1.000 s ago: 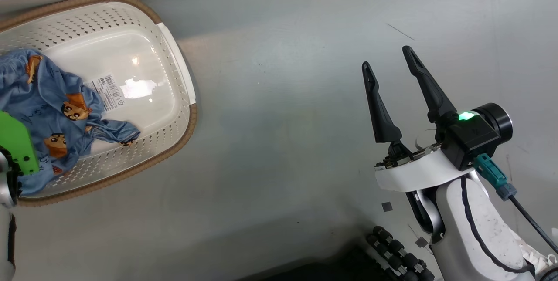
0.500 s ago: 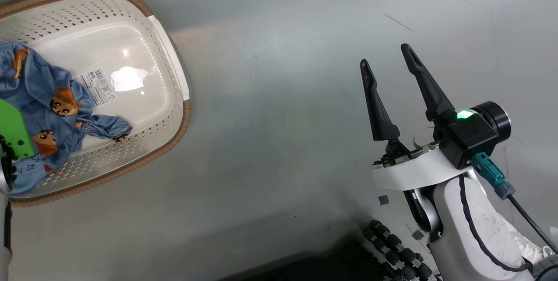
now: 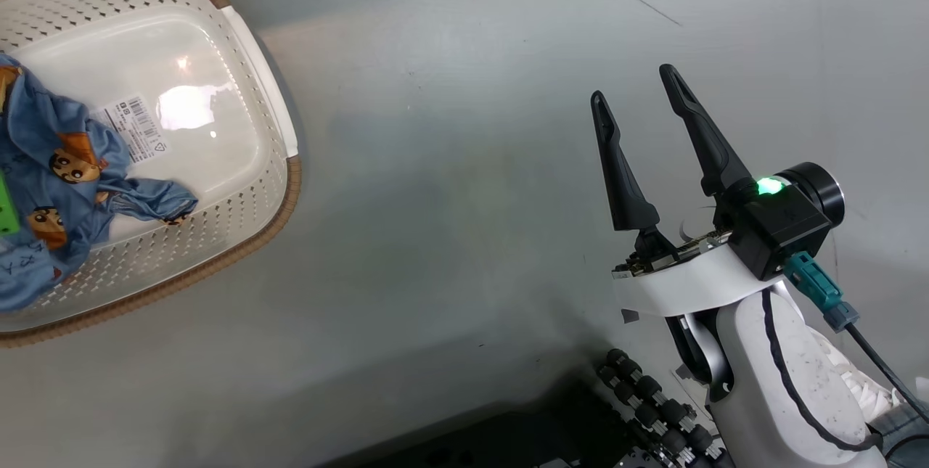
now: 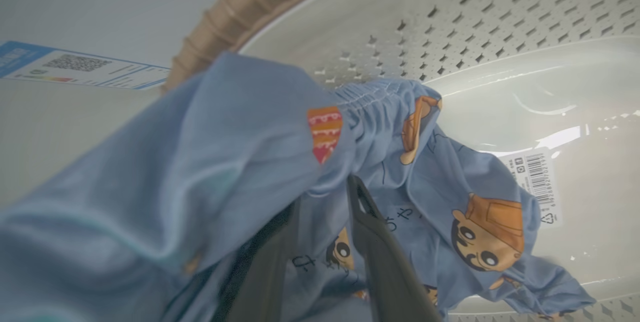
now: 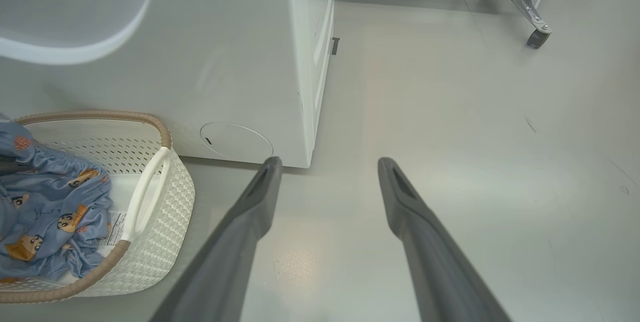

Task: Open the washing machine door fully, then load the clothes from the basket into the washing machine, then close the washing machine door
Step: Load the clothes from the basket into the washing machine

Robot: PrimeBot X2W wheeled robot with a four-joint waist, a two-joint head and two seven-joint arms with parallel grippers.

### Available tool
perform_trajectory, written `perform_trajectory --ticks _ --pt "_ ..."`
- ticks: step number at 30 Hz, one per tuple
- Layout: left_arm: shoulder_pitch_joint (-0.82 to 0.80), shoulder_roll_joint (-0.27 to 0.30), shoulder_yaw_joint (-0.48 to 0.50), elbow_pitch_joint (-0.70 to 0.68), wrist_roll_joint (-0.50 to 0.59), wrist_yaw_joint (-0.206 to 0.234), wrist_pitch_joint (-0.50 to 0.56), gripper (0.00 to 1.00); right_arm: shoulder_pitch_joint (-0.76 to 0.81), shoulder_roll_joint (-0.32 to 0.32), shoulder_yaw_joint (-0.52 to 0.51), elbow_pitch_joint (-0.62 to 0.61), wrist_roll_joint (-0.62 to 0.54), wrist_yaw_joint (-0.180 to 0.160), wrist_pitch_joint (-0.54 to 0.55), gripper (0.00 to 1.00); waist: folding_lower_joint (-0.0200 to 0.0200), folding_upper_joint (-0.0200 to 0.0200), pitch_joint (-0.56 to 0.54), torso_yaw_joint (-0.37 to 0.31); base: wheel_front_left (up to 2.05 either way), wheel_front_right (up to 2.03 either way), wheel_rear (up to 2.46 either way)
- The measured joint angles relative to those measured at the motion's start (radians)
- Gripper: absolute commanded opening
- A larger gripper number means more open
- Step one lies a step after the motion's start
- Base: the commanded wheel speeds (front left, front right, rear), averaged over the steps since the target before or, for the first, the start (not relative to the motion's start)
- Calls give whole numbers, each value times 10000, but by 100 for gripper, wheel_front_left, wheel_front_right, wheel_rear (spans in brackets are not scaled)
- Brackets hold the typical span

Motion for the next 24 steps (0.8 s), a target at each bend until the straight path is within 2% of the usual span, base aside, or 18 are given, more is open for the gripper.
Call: perform_trajectory --ticks 2,5,6,7,8,13,24 --pt "-56 0 -8 42 8 0 -40 45 0 -2 2 -19 4 -2 0 100 0 0 89 -25 0 0 0" --pt "-173 0 -17 102 40 0 -90 33 -2 0 23 -46 4 -52 0 100 0 0 210 -62 0 0 0" --pt "-215 -2 -25 115 63 0 -134 24 -8 0 21 -46 4 -75 0 100 0 0 247 -74 0 0 0" --pt "-239 -4 -38 130 71 2 -207 8 -15 2 21 -46 4 -77 0 100 0 0 273 -86 0 0 0" --pt "-251 -17 -46 153 71 2 -270 0 -20 2 21 -46 4 -81 0 100 0 0 289 -97 0 0 0" --pt "-362 -234 -107 385 69 40 -508 0 -50 8 -52 -10 4 -174 0 100 0 0 284 -80 0 0 0" --pt "-90 -1651 295 502 -763 -31 -2021 0 -262 12 -407 259 -8 -176 2 100 -1 0 -287 296 0 0 0"
